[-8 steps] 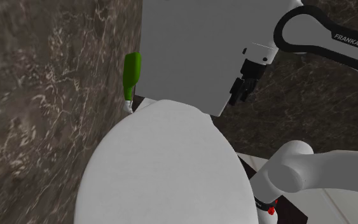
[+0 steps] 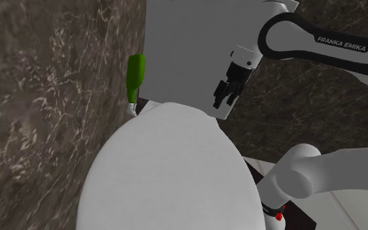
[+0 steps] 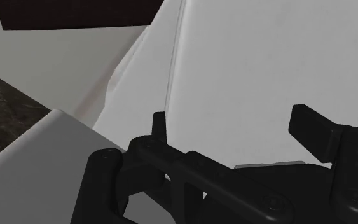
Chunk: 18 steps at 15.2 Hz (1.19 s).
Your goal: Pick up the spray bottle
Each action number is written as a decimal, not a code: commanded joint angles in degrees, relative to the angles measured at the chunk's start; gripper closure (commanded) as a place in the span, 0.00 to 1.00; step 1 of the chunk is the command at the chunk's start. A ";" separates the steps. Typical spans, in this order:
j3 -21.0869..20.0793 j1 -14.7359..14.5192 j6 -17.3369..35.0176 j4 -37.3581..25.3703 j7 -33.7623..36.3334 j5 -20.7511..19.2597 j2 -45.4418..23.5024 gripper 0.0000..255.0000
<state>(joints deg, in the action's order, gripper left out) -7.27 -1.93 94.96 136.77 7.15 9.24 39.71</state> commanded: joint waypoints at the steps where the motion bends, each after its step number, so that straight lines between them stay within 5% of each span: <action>1: -1.43 -0.51 3.30 -0.35 1.43 1.43 -2.19 0.00; 10: -7.92 -1.91 17.80 -6.19 7.59 4.90 -16.13 0.00; 18: -13.10 -2.46 27.94 -16.02 14.08 3.11 -30.36 0.00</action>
<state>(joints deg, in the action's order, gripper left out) -19.88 -4.50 121.69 122.78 20.48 13.00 11.87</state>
